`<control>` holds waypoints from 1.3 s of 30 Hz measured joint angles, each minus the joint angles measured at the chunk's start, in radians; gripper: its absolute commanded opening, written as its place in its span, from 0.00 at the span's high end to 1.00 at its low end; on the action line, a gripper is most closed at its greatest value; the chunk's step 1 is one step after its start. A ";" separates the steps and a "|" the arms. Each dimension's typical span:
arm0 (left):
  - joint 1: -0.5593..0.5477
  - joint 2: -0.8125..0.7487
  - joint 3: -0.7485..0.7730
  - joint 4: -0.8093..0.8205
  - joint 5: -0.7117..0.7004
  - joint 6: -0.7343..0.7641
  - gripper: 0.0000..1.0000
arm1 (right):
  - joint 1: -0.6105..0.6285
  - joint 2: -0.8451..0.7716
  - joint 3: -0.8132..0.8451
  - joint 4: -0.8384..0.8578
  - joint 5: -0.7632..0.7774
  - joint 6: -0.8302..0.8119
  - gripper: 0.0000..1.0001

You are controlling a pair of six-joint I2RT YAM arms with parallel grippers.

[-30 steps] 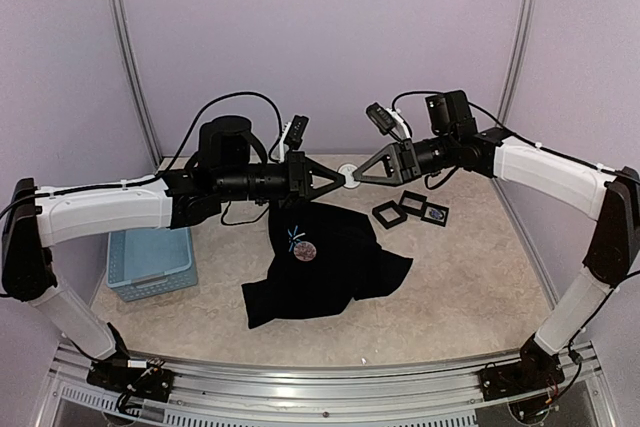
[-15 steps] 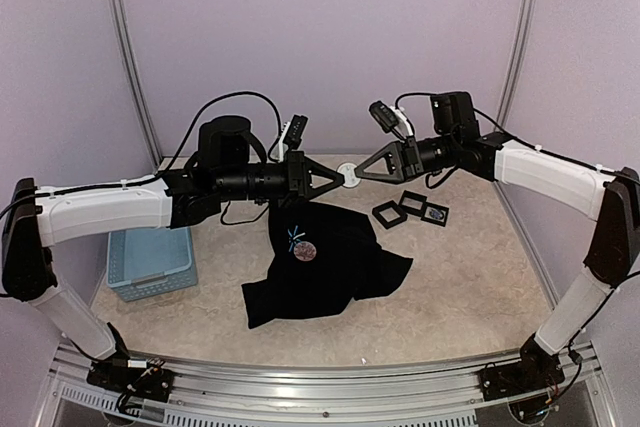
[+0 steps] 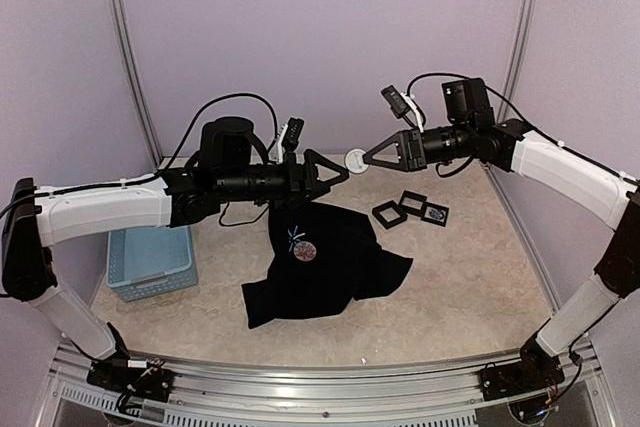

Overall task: Remove the brooch from the garment
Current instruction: Pass from the left arm to the right, then place the brooch in the brooch box.

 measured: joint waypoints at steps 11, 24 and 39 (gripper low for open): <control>0.066 -0.169 -0.106 -0.149 -0.211 -0.007 0.01 | 0.000 0.027 0.132 -0.310 0.655 -0.281 1.00; 0.115 -0.333 -0.288 -0.211 -0.266 -0.050 0.01 | -0.013 0.378 0.232 -0.400 1.191 -0.361 1.00; 0.115 -0.310 -0.291 -0.209 -0.222 -0.068 0.01 | -0.050 0.618 0.420 -0.400 1.429 -0.378 1.00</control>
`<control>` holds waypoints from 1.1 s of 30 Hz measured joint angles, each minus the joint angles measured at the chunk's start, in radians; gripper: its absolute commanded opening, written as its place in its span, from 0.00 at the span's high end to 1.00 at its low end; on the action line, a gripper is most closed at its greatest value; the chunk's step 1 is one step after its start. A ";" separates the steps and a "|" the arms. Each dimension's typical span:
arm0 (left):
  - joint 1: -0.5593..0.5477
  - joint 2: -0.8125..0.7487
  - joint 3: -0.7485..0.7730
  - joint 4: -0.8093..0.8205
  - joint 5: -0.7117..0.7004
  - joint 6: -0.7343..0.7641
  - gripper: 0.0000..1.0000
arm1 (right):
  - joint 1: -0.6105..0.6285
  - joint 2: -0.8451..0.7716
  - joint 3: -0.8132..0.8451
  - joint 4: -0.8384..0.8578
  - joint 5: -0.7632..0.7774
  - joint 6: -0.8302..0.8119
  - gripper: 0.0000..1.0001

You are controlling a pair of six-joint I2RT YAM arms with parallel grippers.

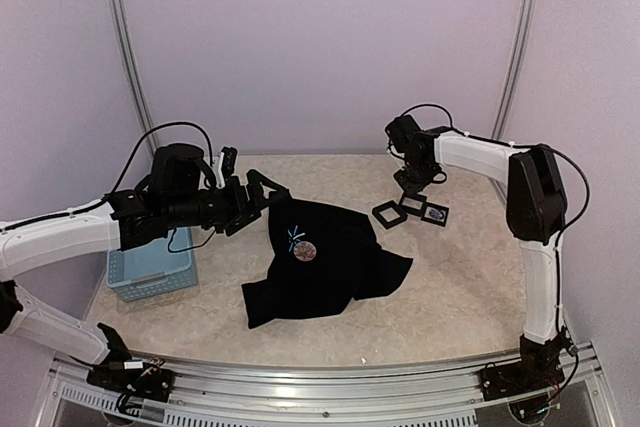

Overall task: Remove the brooch from the garment
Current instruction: Place the brooch in the brooch box.

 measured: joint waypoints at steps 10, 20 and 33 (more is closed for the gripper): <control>-0.004 0.013 -0.006 0.018 0.010 -0.003 0.01 | -0.013 0.090 0.007 0.000 -0.001 0.000 1.00; -0.004 0.026 -0.006 0.021 0.025 -0.003 0.01 | -0.032 0.130 0.046 0.003 0.000 0.000 1.00; -0.004 0.029 -0.006 0.021 0.041 0.010 0.01 | -0.033 0.146 0.079 -0.002 -0.059 0.004 0.64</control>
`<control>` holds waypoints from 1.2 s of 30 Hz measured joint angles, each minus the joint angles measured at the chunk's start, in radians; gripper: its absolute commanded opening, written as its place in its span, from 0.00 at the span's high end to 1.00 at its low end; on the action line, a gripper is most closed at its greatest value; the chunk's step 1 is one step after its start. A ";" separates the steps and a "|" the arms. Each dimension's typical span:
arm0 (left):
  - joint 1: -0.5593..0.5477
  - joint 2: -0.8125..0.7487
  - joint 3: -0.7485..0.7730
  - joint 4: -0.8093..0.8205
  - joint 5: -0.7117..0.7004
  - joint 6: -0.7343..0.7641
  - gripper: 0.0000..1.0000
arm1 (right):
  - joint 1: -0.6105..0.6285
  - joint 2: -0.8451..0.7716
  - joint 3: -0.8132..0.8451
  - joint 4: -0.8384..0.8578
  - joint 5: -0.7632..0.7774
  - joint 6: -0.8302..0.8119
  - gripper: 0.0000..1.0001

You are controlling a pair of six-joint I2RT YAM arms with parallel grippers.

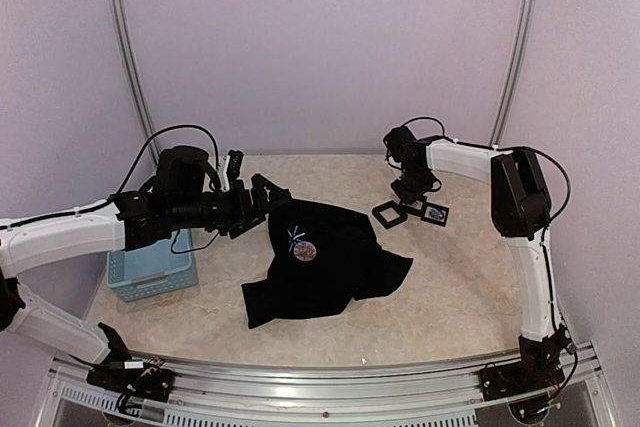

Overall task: Remove the brooch from the garment
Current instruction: Place the brooch in the brooch box, then pick up the crumpled clothing from the center of the board.

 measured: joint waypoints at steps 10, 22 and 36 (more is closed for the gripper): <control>0.000 -0.020 -0.011 0.002 0.028 0.020 0.01 | 0.000 -0.016 0.000 -0.028 -0.074 0.005 0.47; -0.011 -0.015 -0.037 0.049 0.109 0.029 0.01 | 0.000 -0.317 -0.073 -0.058 -0.253 0.042 0.32; -0.041 0.180 0.035 0.023 0.116 0.037 0.30 | 0.000 -0.618 -0.308 0.029 -0.651 0.079 0.32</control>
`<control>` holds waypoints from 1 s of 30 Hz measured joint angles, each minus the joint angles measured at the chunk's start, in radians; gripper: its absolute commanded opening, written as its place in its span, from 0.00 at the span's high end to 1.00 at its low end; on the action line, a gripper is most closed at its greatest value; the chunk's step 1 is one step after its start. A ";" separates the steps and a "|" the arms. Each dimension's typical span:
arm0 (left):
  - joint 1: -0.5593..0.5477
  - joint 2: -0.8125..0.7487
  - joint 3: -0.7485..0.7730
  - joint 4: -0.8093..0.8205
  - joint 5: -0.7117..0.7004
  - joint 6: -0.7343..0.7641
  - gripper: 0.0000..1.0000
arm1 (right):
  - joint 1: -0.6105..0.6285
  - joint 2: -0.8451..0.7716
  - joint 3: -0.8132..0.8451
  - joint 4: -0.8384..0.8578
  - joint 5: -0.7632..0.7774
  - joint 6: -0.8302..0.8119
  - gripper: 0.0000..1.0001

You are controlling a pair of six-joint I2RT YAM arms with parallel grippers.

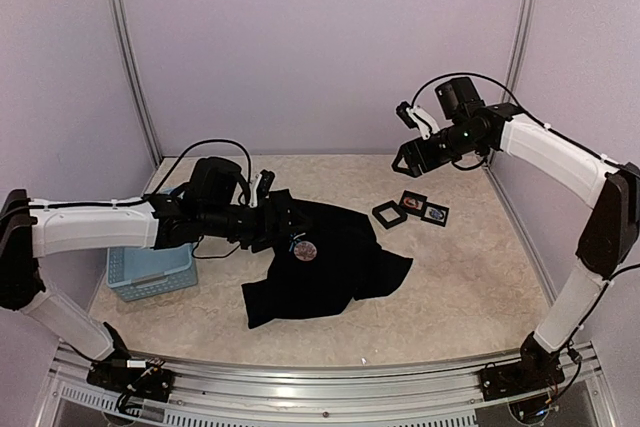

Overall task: Remove the brooch from the garment
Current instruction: Pick up the crumpled clothing from the center of the board.

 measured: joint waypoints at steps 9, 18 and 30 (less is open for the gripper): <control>-0.001 0.093 0.022 0.035 0.047 -0.003 0.93 | 0.000 -0.100 -0.056 0.044 -0.153 -0.001 0.32; 0.008 0.087 0.133 0.041 0.060 -0.044 1.00 | 0.021 -0.227 -0.095 0.158 -0.219 0.076 0.34; 0.027 -0.029 0.164 0.168 -0.110 -0.393 1.00 | 0.180 -0.238 -0.131 0.326 -0.279 0.301 0.48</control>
